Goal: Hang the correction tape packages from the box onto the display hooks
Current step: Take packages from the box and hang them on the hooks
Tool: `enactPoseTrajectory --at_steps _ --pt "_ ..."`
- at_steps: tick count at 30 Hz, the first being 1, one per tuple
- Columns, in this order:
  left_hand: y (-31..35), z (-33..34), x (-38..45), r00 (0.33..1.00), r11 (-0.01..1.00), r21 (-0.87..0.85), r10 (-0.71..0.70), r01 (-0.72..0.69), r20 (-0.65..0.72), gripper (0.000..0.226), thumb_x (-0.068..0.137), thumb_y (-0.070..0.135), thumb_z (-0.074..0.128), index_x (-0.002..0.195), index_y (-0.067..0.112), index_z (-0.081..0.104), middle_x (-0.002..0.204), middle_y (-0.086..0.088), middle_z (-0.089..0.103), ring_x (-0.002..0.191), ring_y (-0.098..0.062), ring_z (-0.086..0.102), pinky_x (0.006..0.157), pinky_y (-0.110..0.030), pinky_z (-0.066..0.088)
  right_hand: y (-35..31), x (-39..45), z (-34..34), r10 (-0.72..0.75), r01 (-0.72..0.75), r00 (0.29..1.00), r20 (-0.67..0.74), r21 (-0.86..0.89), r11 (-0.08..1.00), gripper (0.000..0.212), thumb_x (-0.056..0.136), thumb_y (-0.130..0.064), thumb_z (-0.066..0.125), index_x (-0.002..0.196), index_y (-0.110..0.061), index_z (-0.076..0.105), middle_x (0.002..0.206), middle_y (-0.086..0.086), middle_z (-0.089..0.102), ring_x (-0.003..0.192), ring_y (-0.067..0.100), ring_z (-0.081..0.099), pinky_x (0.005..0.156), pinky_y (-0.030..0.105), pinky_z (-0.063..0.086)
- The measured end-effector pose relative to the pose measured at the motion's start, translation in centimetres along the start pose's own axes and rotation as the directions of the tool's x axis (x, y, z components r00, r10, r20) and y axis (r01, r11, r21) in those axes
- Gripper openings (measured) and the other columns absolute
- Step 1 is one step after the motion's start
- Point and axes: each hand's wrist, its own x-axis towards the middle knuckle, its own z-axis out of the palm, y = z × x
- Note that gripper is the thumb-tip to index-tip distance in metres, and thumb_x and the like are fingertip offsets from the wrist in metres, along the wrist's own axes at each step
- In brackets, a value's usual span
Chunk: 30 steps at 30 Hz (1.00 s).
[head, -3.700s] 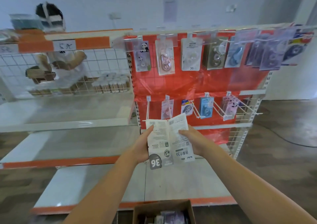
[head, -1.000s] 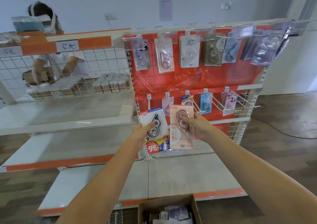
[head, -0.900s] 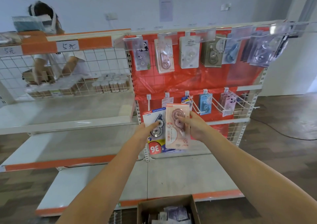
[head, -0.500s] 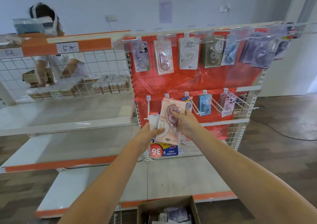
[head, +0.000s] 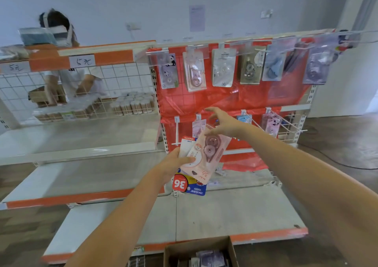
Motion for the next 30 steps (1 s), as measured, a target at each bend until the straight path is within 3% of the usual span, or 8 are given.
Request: enactPoseTrajectory --at_steps 4,7,11,16,19,23,25,30 --pt "0.0 0.1 -0.1 0.999 0.999 0.043 -0.004 0.003 0.034 0.044 0.084 0.008 0.069 0.124 0.018 0.053 0.114 -0.005 0.07 0.1 -0.026 0.069 0.084 -0.041 0.056 -1.4 0.7 0.0 0.139 0.054 0.913 0.385 -0.449 0.892 0.067 0.08 -0.021 0.074 0.137 -0.026 0.041 0.138 0.0 0.039 0.127 0.02 0.041 0.104 0.037 0.041" --pt "0.0 0.3 -0.2 0.999 1.0 0.024 0.012 -0.013 0.037 0.044 0.084 0.007 0.069 0.124 0.016 0.053 0.113 -0.005 0.071 0.1 -0.026 0.069 0.084 -0.04 0.056 -1.7 0.5 0.4 0.24 0.091 0.891 0.386 -0.668 0.738 0.071 0.077 -0.032 0.077 0.137 -0.022 0.039 0.139 0.0 0.038 0.124 0.021 0.041 0.098 0.035 0.038" --pt "0.0 0.4 -0.1 1.0 1.0 -0.001 0.024 -0.024 0.006 0.039 0.086 0.01 0.067 0.121 0.018 0.054 0.114 -0.003 0.07 0.1 -0.023 0.068 0.083 -0.037 0.055 -0.8 0.2 0.2 0.266 0.008 0.909 0.32 -0.653 0.757 0.077 0.077 -0.035 0.077 0.139 -0.015 0.035 0.143 0.003 0.04 0.125 0.023 0.042 0.092 0.032 0.036" --pt "0.3 0.2 -0.1 0.995 0.993 -0.087 0.068 -0.073 -0.069 0.026 0.089 0.006 0.062 0.112 0.016 0.058 0.103 0.001 0.071 0.093 -0.016 0.068 0.077 -0.03 0.055 0.6 -0.1 -0.8 0.262 -0.127 0.942 0.21 -0.501 0.856 0.074 0.078 -0.034 0.076 0.137 -0.012 0.037 0.139 0.004 0.042 0.121 0.023 0.044 0.096 0.033 0.039" --pt "0.3 -0.3 0.0 0.988 0.977 -0.176 0.1 -0.12 -0.118 0.028 0.089 0.003 0.059 0.115 0.013 0.06 0.107 -0.003 0.07 0.103 -0.023 0.064 0.093 -0.038 0.051 2.6 -0.3 -0.9 0.282 -0.258 0.957 0.075 -0.233 0.938 0.07 0.076 -0.026 0.079 0.132 -0.01 0.04 0.131 0.006 0.048 0.113 0.024 0.049 0.095 0.035 0.043" --pt "0.0 -0.8 0.4 0.967 0.952 -0.253 0.11 -0.169 -0.23 0.029 0.088 0.003 0.062 0.113 0.018 0.06 0.111 -0.009 0.067 0.098 -0.024 0.064 0.095 -0.046 0.048 4.8 -1.4 0.8 0.395 -0.381 0.919 0.0 0.258 0.888 0.056 0.073 -0.025 0.081 0.114 -0.01 0.045 0.108 0.007 0.057 0.092 0.022 0.061 0.071 0.035 0.054" --pt "0.0 -0.8 0.4 0.959 0.947 -0.262 0.118 -0.187 -0.257 0.027 0.088 0.002 0.062 0.104 0.024 0.06 0.105 -0.005 0.069 0.096 -0.023 0.064 0.094 -0.046 0.049 5.4 -2.2 2.4 0.406 -0.391 0.914 0.021 0.321 0.863 0.037 0.077 -0.023 0.077 0.099 -0.012 0.05 0.096 0.004 0.06 0.08 0.017 0.062 0.062 0.028 0.052" --pt "0.3 -0.8 0.4 0.963 0.956 -0.233 0.122 -0.179 -0.24 0.026 0.088 0.001 0.061 0.109 0.018 0.06 0.108 -0.007 0.068 0.09 -0.018 0.067 0.076 -0.034 0.056 6.9 -2.6 5.5 0.329 -0.336 0.941 0.071 0.275 0.901 0.038 0.077 -0.033 0.075 0.11 -0.015 0.065 0.109 0.007 0.069 0.104 0.027 0.064 0.094 0.045 0.05"
